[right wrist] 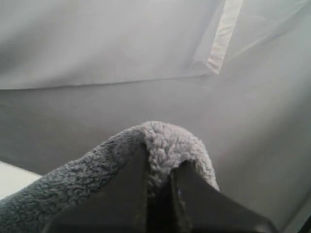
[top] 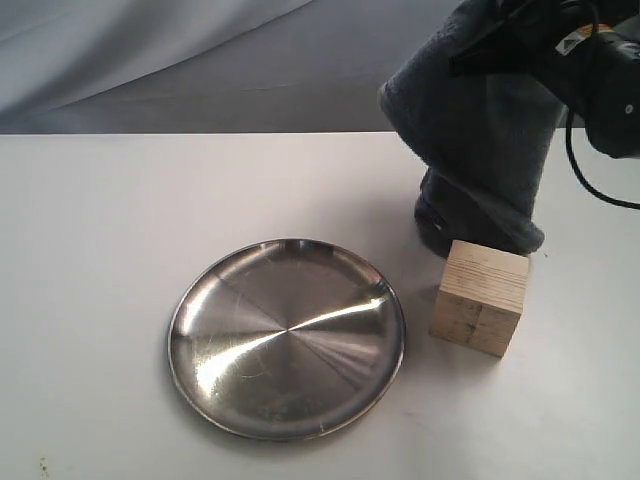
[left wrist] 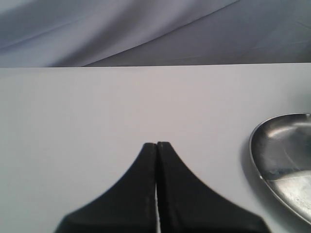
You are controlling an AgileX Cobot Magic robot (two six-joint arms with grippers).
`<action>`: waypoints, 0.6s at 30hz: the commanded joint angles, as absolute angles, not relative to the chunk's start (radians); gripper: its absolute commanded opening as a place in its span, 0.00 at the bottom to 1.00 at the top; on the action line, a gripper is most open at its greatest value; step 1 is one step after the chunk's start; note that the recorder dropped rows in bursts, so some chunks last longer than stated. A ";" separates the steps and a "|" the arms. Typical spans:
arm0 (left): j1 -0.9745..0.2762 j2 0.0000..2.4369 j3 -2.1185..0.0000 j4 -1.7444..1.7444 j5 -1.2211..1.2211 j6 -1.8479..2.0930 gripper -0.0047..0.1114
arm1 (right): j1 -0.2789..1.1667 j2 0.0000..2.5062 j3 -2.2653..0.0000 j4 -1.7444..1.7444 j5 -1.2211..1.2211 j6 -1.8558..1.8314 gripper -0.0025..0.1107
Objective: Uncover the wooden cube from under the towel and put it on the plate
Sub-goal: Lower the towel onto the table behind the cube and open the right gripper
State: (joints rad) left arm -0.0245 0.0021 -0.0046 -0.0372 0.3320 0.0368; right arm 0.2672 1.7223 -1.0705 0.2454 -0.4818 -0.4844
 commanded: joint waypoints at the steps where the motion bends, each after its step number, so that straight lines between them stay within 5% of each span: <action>1: -0.024 0.000 0.000 -0.042 0.319 0.036 0.04 | 0.269 1.786 -1.107 0.247 -0.338 -0.479 0.02; 12: -0.024 0.000 0.000 -0.042 0.319 0.033 0.04 | 0.267 1.938 -1.107 0.247 -0.175 -0.482 0.02; 18: -0.024 0.000 0.000 -0.042 0.319 0.033 0.04 | 0.257 2.011 -1.107 0.261 -0.143 -0.482 0.17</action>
State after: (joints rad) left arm -0.0245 0.0021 -0.0046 -0.0372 0.3320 0.0368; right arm 0.2672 1.9844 -1.0998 0.2493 -0.1657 -0.4801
